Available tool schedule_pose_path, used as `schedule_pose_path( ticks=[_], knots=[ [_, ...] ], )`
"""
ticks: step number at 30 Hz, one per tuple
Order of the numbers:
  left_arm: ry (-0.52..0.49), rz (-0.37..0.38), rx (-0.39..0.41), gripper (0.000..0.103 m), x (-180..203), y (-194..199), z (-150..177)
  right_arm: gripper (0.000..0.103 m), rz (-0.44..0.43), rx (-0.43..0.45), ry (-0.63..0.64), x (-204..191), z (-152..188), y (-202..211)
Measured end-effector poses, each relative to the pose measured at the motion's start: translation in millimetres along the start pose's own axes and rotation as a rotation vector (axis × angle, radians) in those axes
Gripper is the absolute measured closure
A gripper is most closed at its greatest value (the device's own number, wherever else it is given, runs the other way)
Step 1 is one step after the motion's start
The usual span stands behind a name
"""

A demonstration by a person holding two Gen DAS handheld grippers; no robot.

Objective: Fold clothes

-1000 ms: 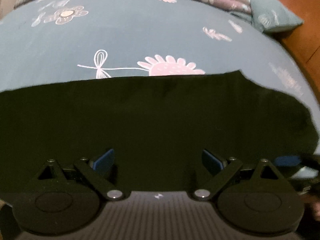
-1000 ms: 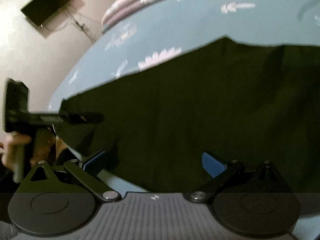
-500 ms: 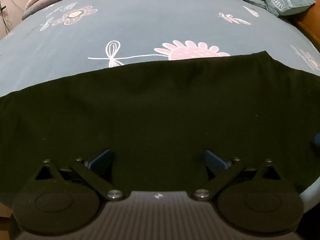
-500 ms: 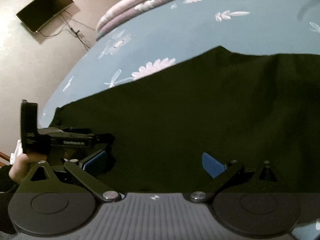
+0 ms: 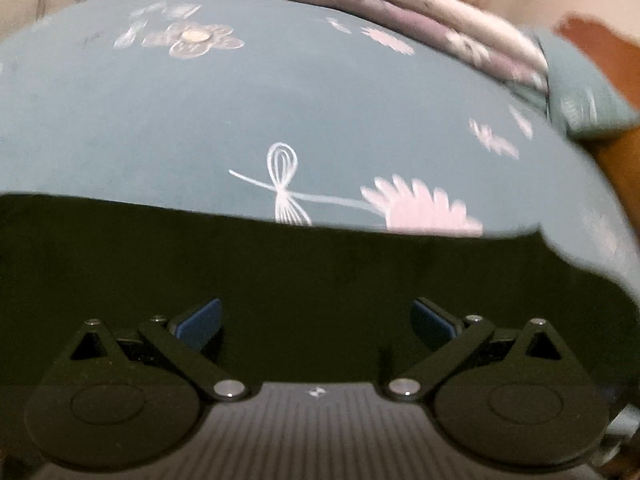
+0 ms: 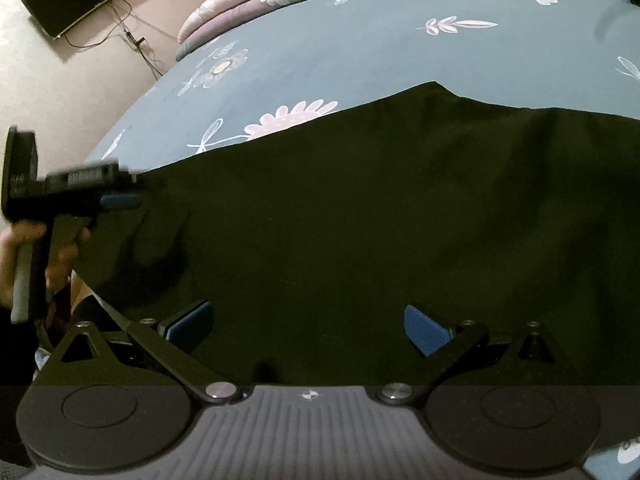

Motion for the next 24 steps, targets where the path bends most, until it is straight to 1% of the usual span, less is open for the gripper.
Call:
schedule_pose_path(
  ticks=[1, 3, 6, 8, 9, 11, 13, 15, 16, 19, 20, 22, 24],
  knots=[
    [0.015, 0.009, -0.001, 0.003, -4, -3, -4, 0.000, 0.001, -0.002, 0.001, 0, 0, 0],
    [0.020, 0.004, -0.003, 0.003, -9, -10, -8, 0.000, 0.004, -0.006, 0.002, 0, -1, -1],
    [0.045, -0.007, -0.053, 0.003, -15, -26, -4, 0.000, 0.007, -0.009, 0.004, -1, -2, -2],
    [0.023, -0.017, -0.042, 0.003, -12, -25, -2, 0.000, 0.007, -0.009, 0.005, -1, -3, -2],
    [0.018, -0.012, -0.036, 0.003, -9, -22, -3, 0.000, 0.007, -0.010, 0.004, -1, -3, -3],
    [0.015, 0.037, -0.020, 0.003, -1, -16, -6, 0.000, 0.010, -0.013, 0.008, -2, -3, -3],
    [-0.020, 0.070, -0.005, 0.003, 12, -13, -10, 0.000, 0.012, -0.014, 0.011, -2, -3, -4],
    [-0.059, 0.075, 0.004, 0.003, 21, -16, -14, 0.000, 0.012, -0.015, 0.011, -2, -3, -4],
    [-0.062, 0.074, -0.005, 0.003, 23, -20, -15, 0.000, 0.012, -0.014, 0.011, -2, -3, -4],
    [-0.026, 0.071, -0.072, 0.003, 19, -38, -12, 0.000, 0.010, -0.014, 0.009, -2, -3, -3],
    [-0.020, 0.069, -0.079, 0.003, 18, -41, -11, 0.000, 0.010, -0.014, 0.009, -2, -4, -3],
    [-0.017, 0.063, -0.060, 0.003, 21, -36, -10, 0.000, 0.010, -0.015, 0.010, -1, -4, -3],
    [-0.004, 0.089, -0.046, 0.003, 27, -28, -7, 0.000, 0.011, -0.016, 0.014, -1, -3, -3]
  ],
)
Point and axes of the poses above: each gripper's, at about its wrist camera, not at the fingertips, and y roughly against the way its jaws point, x to its right, z to its underside, the point moved 4 cm from there along -y, roughly the way its jaws point
